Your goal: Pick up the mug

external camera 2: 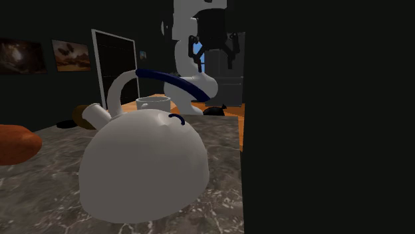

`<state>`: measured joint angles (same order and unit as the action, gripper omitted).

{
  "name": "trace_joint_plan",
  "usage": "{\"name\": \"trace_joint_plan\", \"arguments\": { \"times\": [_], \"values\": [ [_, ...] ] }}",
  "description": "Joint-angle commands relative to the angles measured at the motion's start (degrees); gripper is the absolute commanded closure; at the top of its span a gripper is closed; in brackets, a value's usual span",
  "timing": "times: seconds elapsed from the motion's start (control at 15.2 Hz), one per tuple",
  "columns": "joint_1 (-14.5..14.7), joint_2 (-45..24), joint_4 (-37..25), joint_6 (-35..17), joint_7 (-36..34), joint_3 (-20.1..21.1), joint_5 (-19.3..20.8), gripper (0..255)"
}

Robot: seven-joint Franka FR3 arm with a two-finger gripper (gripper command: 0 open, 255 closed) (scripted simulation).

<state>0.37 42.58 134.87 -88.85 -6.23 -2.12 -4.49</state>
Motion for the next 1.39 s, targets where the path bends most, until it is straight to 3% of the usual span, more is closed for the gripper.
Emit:
{"name": "trace_joint_plan", "arguments": {
  "times": [0.0,0.86,1.32],
  "values": [
    [0.0,0.0,0.0,0.0,0.0,0.0,0.0,0],
    [-5.6,-9.2,3.3,-16.8,14.0,-9.3,14.5,0],
    [-5.7,-9.9,7.5,-21.6,13.7,-9.8,15.0,0]
  ]
}}
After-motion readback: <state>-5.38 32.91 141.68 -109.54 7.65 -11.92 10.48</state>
